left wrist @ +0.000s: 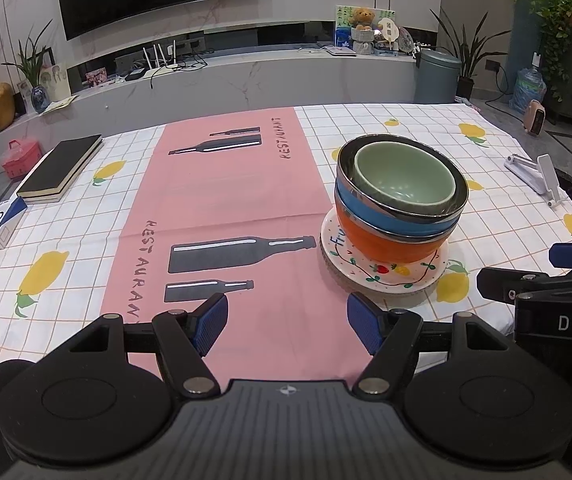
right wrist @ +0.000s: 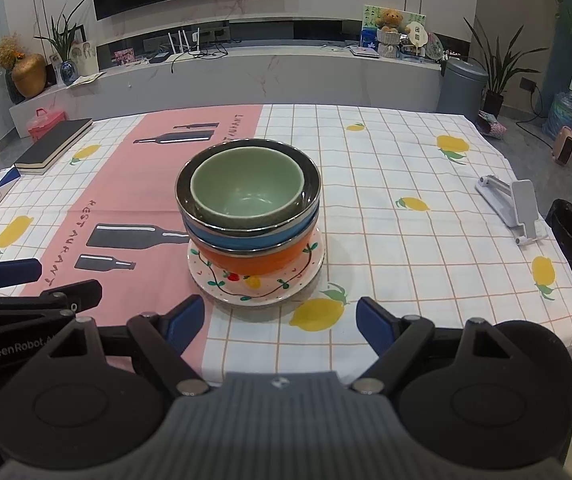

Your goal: Organize plates and bowls

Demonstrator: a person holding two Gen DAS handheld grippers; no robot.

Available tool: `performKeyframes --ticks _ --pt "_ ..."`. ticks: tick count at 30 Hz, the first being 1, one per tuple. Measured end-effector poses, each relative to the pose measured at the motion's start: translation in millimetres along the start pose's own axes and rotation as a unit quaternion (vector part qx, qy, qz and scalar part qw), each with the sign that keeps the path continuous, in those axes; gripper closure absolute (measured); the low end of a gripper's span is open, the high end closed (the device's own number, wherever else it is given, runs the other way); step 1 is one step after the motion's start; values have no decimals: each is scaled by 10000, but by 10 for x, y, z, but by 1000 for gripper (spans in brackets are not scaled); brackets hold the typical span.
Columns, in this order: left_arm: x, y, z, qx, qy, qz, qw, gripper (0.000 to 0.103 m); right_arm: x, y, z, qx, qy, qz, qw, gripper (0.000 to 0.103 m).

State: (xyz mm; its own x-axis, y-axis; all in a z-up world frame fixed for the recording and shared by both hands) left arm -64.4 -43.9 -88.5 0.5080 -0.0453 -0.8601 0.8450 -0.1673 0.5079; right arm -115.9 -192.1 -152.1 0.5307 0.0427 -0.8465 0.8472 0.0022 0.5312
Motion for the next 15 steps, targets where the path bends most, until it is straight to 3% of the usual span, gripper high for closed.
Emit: performKeyframes --ticks 15 --pt "-3 -2 -5 -2 8 10 10000 23 -1 -21 -1 -14 11 -17 10000 21"
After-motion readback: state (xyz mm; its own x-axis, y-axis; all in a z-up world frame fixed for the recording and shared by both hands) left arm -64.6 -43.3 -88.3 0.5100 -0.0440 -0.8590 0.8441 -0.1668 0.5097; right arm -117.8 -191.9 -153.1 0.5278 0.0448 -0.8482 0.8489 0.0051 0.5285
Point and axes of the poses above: each gripper's, at about its wrist camera, not at the fingertips, and x roughly the way its jaws point, z to its right, y to its top, the point moved 4 cm from there along x, roughly the way its jaws point, and after that the axes turned 13 degrees about -z, right-handed, at the moved point
